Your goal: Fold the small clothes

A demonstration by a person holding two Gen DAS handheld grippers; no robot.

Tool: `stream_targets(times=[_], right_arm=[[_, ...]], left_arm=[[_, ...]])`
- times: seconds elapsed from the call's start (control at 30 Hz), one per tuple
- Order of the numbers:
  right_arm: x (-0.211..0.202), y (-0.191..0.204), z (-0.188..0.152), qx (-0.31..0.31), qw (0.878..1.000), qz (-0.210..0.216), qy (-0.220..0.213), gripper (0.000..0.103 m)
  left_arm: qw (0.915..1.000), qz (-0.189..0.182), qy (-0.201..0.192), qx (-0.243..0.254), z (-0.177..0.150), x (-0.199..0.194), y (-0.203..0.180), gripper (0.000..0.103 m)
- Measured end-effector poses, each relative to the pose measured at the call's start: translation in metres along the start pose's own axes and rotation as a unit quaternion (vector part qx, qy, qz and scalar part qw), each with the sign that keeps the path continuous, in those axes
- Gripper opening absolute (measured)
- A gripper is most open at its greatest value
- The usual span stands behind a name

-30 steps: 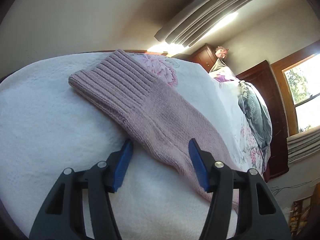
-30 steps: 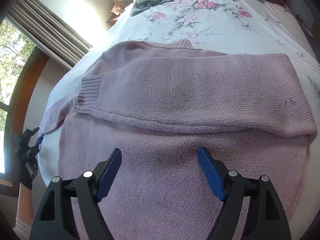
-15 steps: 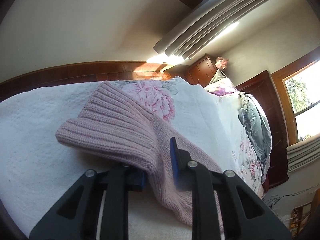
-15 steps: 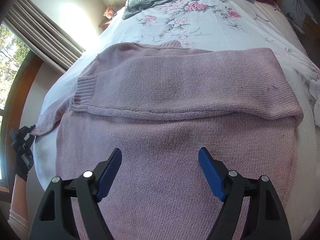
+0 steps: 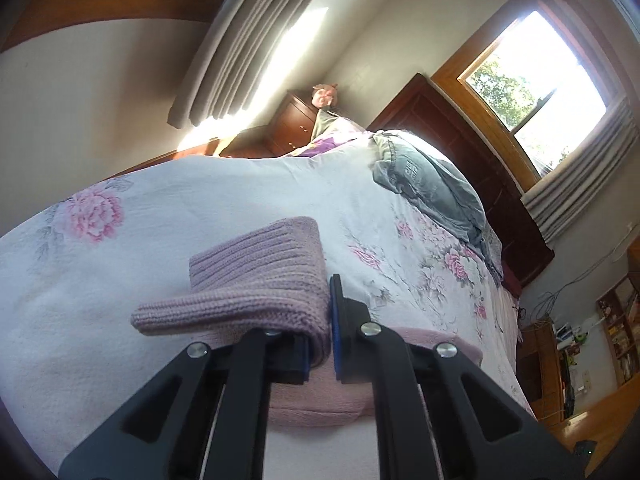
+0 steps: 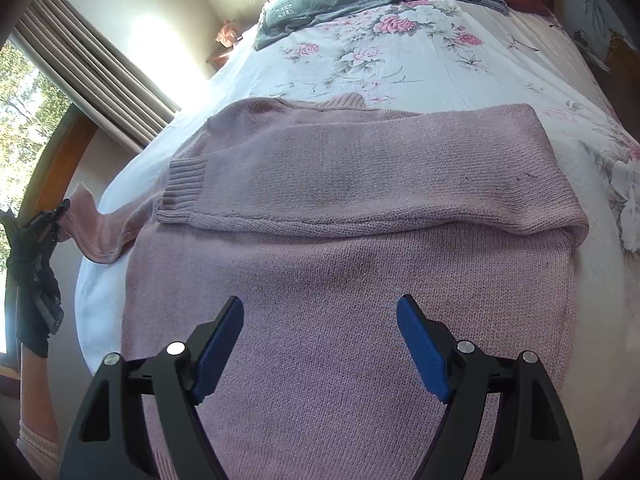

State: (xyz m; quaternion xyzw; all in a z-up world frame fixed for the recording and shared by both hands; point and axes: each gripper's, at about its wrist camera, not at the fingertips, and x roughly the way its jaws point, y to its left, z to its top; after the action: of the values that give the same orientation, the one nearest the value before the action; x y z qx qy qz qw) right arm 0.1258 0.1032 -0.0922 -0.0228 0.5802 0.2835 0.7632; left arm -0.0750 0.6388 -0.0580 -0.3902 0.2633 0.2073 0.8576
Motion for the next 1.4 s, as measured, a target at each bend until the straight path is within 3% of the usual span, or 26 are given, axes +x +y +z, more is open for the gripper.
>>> stream_targets(times=[0.33, 0.47, 0.57, 0.8, 0.9, 0.93, 0.97, 1.03, 1.1, 1.17, 1.23, 1.4], right_arm=[[-0.018, -0.035, -0.011, 0.025, 0.999, 0.009, -0.017, 0.079], [-0.024, -0.043, -0.014, 0.024, 0.999, 0.007, -0.022, 0.079], [-0.027, -0.050, -0.016, 0.028, 0.999, 0.010, -0.024, 0.079], [-0.023, -0.061, -0.022, 0.038, 0.999, 0.013, -0.019, 0.080], [-0.022, -0.058, -0.021, 0.035, 0.999, 0.010, -0.018, 0.081], [-0.022, -0.056, -0.019, 0.033, 0.999, 0.008, -0.017, 0.082], [-0.022, -0.053, -0.016, 0.032, 0.999, 0.008, -0.017, 0.082], [-0.022, -0.048, -0.009, 0.026, 0.999, 0.012, -0.018, 0.082], [-0.019, -0.037, 0.001, 0.016, 0.999, 0.019, -0.019, 0.082], [-0.013, -0.022, 0.013, 0.005, 0.999, 0.030, -0.014, 0.082], [-0.004, -0.002, 0.027, -0.012, 0.999, 0.040, -0.006, 0.082], [0.032, 0.060, 0.065, -0.048, 0.995, 0.084, 0.025, 0.083]], left_arm=[[0.9895, -0.099, 0.057, 0.088, -0.063, 0.037, -0.140, 0.006], [0.9841, -0.116, 0.087, 0.102, -0.093, 0.065, -0.178, 0.006], [0.9801, -0.108, 0.118, 0.118, -0.119, 0.091, -0.194, 0.010], [0.9662, -0.062, 0.218, 0.122, -0.167, 0.156, -0.178, 0.022], [0.9642, -0.070, 0.222, 0.127, -0.174, 0.154, -0.171, 0.025], [0.9627, -0.081, 0.224, 0.128, -0.173, 0.150, -0.170, 0.036], [0.9616, -0.097, 0.223, 0.127, -0.171, 0.141, -0.171, 0.055], [0.9595, -0.134, 0.211, 0.130, -0.164, 0.119, -0.169, 0.073], [0.9570, -0.156, 0.205, 0.134, -0.155, 0.098, -0.167, 0.077], [0.9608, -0.152, 0.187, 0.137, -0.144, 0.079, -0.155, 0.084], [0.9677, -0.133, 0.164, 0.137, -0.132, 0.064, -0.141, 0.086], [0.9814, -0.042, 0.128, 0.137, -0.104, 0.043, -0.093, 0.089]])
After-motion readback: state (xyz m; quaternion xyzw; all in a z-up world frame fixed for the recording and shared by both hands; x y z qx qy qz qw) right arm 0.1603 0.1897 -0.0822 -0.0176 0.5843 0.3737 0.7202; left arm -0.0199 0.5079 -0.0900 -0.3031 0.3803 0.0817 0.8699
